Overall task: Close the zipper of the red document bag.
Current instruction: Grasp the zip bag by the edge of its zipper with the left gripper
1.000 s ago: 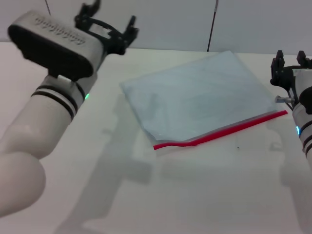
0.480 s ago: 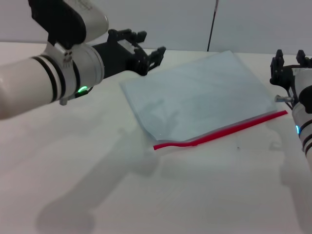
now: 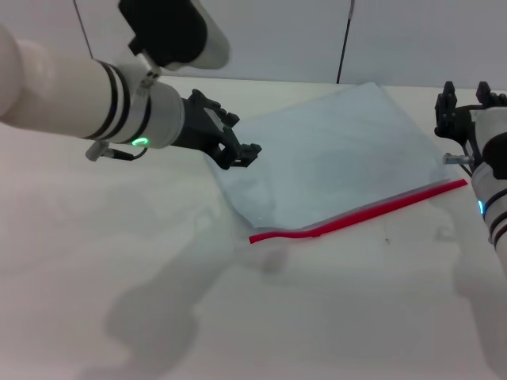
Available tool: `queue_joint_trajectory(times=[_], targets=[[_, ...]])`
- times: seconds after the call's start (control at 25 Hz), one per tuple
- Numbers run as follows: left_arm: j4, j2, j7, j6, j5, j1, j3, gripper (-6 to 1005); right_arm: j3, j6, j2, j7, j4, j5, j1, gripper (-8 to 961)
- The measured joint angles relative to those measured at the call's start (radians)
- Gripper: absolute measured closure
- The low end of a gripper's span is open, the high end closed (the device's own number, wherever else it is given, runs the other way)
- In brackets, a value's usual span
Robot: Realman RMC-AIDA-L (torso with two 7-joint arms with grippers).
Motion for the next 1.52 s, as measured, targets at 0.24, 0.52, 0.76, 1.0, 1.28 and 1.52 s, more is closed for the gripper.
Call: queue_joint_trajectory(times=[0.24, 0.52, 0.76, 1.0, 1.28, 1.52], targets=[[0.014, -0.001, -0.007, 0.032, 0.079, -0.016, 0.077, 412, 0.003, -0.01, 0.002, 0.0, 0.008, 0.0, 0.002, 498], [-0.005, -0.003, -0.015, 0.13, 0.098, -0.079, 0.121, 346, 0.015, -0.035, 0.012, 0.0, 0.036, 0.0, 0.005, 498], [-0.006, -0.003, -0.052, 0.215, 0.144, -0.122, 0.183, 283, 0.017, -0.045, 0.016, 0.0, 0.044, 0.0, 0.012, 497], [0.005, -0.002, -0.074, 0.275, 0.241, -0.148, 0.278, 221, 0.019, -0.045, 0.016, 0.0, 0.044, 0.0, 0.013, 497], [0.008, -0.004, -0.074, 0.272, 0.315, -0.158, 0.361, 223, 0.019, -0.045, 0.016, 0.0, 0.044, 0.0, 0.016, 497], [-0.004, -0.005, -0.075, 0.243, 0.322, -0.179, 0.431, 224, 0.02, -0.045, 0.016, 0.0, 0.044, 0.0, 0.026, 497]])
